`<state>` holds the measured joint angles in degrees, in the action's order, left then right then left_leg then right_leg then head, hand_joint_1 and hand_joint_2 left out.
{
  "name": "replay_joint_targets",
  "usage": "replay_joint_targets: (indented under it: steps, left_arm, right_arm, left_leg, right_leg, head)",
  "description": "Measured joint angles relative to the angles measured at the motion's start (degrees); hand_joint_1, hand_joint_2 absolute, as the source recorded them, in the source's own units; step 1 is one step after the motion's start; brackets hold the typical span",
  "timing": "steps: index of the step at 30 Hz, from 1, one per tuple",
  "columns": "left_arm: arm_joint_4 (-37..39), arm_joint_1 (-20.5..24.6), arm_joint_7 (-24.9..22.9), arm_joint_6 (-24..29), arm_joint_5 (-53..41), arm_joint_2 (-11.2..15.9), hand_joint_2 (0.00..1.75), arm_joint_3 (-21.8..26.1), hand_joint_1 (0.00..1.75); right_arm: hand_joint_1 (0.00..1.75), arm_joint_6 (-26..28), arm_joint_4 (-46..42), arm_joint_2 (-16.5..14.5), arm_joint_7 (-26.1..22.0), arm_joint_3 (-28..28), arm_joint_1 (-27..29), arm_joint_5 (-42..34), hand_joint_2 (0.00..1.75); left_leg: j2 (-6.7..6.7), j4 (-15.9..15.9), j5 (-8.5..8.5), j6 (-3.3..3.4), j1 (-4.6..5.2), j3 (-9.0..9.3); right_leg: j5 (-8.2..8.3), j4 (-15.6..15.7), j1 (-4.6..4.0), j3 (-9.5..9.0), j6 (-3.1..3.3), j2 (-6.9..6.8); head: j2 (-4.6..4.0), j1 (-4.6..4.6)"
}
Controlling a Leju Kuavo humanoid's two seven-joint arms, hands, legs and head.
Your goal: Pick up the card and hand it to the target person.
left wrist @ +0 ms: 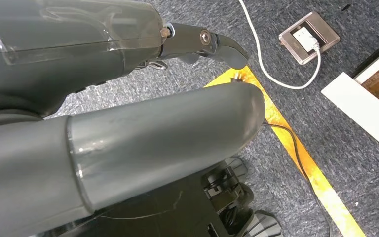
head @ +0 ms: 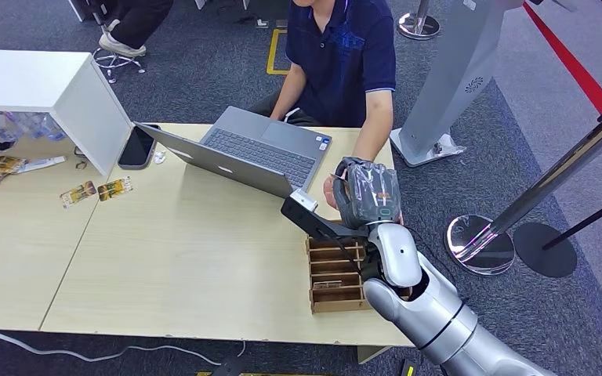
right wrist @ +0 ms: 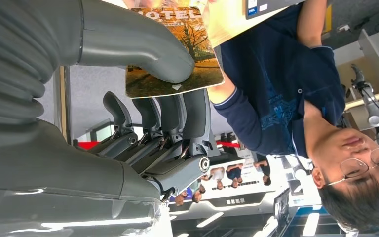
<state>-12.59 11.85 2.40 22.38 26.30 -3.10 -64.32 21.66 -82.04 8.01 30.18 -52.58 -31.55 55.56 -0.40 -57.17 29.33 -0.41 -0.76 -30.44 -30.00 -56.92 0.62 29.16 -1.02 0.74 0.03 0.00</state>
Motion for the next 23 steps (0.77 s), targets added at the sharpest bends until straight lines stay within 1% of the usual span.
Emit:
replay_joint_targets:
  steps: [5, 7, 8, 10, 11, 12, 23]
  left_arm:
    - [0.0, 0.0, 0.0, 0.02, -0.01, 0.0, 0.0, 0.0, 0.0]
    - [0.0, 0.0, 0.01, 0.02, -0.01, 0.0, 0.0, 0.0, 0.0]
    - [0.0, 0.0, 0.01, 0.02, 0.0, 0.0, 0.0, 0.0, 0.0]
    - [0.0, 0.0, 0.0, 0.02, -0.01, 0.0, 0.0, 0.0, 0.0]
    - [0.0, 0.0, 0.0, 0.02, -0.02, 0.0, 0.0, 0.0, 0.0]
    - [0.0, 0.0, 0.0, 0.01, -0.04, 0.0, 0.0, 0.0, 0.0]
    - [0.0, 0.0, 0.0, -0.02, -0.14, 0.0, 0.0, 0.0, 0.0]
  right_arm:
    - [1.37, 0.0, 0.23, -0.01, 0.0, 0.01, -0.06, 0.0, 1.75]
    - [1.32, 0.02, 0.23, -0.01, 0.0, 0.01, -0.06, 0.0, 1.75]
    - [1.13, 0.04, 0.23, -0.01, 0.0, 0.01, -0.07, 0.0, 1.75]
    - [0.46, 0.13, 0.23, -0.01, -0.01, 0.01, -0.09, 0.0, 1.75]
    - [0.16, 0.21, 0.23, -0.01, -0.01, 0.01, -0.1, 0.0, 1.75]
    - [0.0, 0.3, 0.23, -0.01, -0.02, 0.01, -0.1, 0.0, 1.75]
    - [0.0, 0.48, 0.78, -0.01, -0.02, -0.01, -0.1, 0.07, 1.75]
  left_leg:
    - [0.0, 0.0, 0.0, 0.0, 0.0, 0.0]
    - [0.0, 0.0, 0.0, 0.0, 0.0, 0.0]
    - [0.0, 0.0, 0.0, 0.0, 0.0, 0.0]
    - [0.0, 0.0, 0.0, 0.0, 0.0, 0.0]
    - [0.0, 0.0, 0.0, 0.0, 0.0, 0.0]
    - [0.0, 0.0, 0.0, 0.0, 0.0, 0.0]
    - [0.0, 0.0, 0.0, 0.0, 0.0, 0.0]
  right_leg:
    - [0.0, 0.0, 0.0, 0.0, 0.0, 0.0]
    - [0.0, 0.0, 0.0, 0.0, 0.0, 0.0]
    - [0.0, 0.0, 0.0, 0.0, 0.0, 0.0]
    - [0.0, 0.0, 0.0, 0.0, 0.0, 0.0]
    - [0.0, 0.0, 0.0, 0.0, 0.0, 0.0]
    - [0.0, 0.0, 0.0, 0.0, 0.0, 0.0]
    - [0.0, 0.0, 0.0, 0.0, 0.0, 0.0]
  head:
    - [0.0, 0.0]
    - [0.0, 0.0]
    - [0.0, 0.0]
    - [-0.01, 0.0]
    - [-0.01, 0.0]
    - [-0.01, 0.0]
    - [0.0, 0.0]
